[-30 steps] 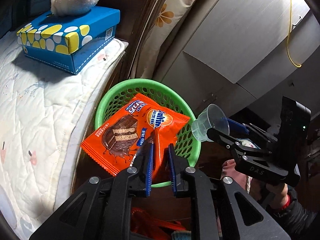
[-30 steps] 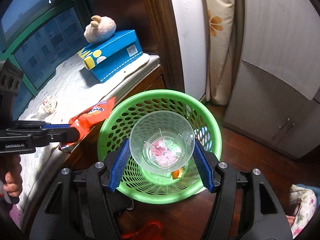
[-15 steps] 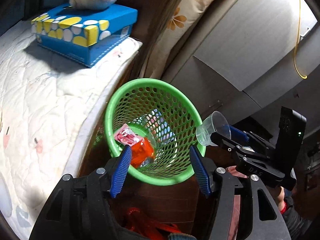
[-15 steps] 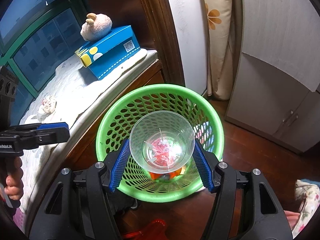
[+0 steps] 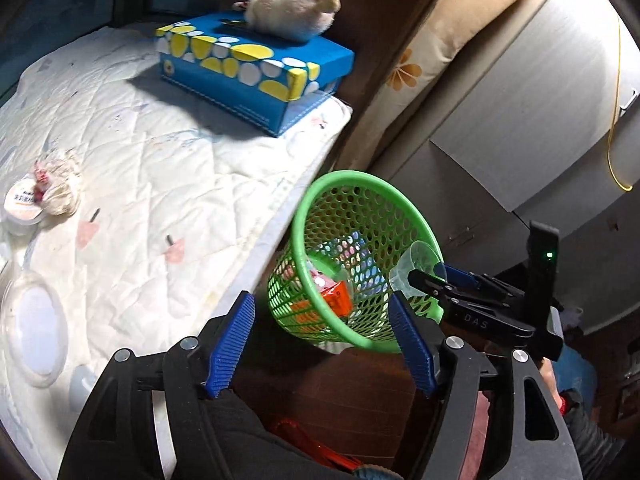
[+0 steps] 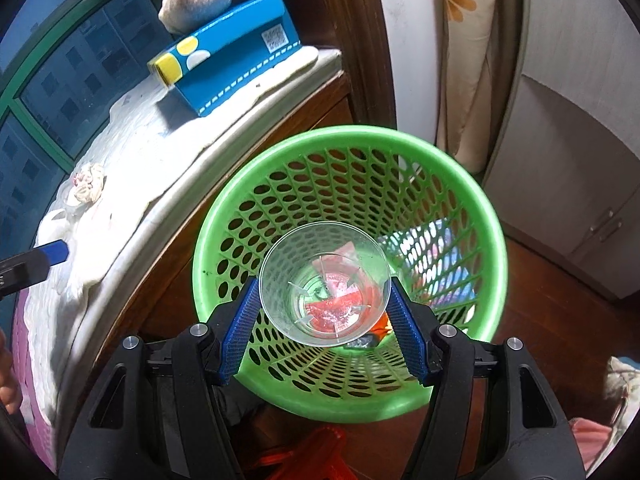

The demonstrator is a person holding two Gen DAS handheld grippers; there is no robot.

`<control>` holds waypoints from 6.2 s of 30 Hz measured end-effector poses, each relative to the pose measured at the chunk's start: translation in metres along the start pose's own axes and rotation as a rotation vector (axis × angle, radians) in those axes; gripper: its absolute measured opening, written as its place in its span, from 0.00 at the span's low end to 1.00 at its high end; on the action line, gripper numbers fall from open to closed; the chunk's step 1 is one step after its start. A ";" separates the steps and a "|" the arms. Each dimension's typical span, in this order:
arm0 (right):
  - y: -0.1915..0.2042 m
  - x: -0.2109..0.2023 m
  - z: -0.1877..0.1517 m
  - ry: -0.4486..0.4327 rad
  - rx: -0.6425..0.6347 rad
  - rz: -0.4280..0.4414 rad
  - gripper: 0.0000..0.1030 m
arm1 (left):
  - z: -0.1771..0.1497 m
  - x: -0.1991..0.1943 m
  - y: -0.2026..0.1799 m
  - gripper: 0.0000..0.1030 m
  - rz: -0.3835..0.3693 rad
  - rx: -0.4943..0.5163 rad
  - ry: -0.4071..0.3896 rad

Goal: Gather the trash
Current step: 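Carry packet and cup over the green basket and open both tools, then move both open tools back over the mattress, then grasp the crumpled white tissue with the right tool while the left tool grasps the white cup lid, then lift the tissue and the white lid off the mattress with both tools, then carry tissue and lid over the green basket and open both tools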

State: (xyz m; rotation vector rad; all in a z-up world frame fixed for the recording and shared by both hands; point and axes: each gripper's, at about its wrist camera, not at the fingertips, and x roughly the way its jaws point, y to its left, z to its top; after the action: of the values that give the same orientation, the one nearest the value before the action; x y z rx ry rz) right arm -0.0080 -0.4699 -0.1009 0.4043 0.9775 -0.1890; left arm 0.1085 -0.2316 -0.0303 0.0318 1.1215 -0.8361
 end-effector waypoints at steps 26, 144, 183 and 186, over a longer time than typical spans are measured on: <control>0.061 -0.023 0.018 -0.065 -0.123 0.031 0.73 | -0.036 -0.079 0.095 0.65 0.104 -0.193 -0.138; 0.248 0.039 0.079 -0.013 -0.312 0.319 0.49 | 0.010 -0.123 0.280 0.80 0.228 -0.577 -0.168; 0.014 0.014 0.038 -0.022 -0.002 -0.023 0.54 | 0.032 -0.035 0.034 0.80 0.047 -0.180 -0.058; 0.007 0.012 0.037 -0.028 0.011 -0.029 0.59 | 0.034 -0.026 0.024 0.80 0.040 -0.163 -0.042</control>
State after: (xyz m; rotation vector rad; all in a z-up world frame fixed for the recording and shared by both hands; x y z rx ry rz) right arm 0.0293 -0.4791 -0.0908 0.3968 0.9552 -0.2256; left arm 0.1454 -0.2137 -0.0025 -0.0980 1.1429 -0.7046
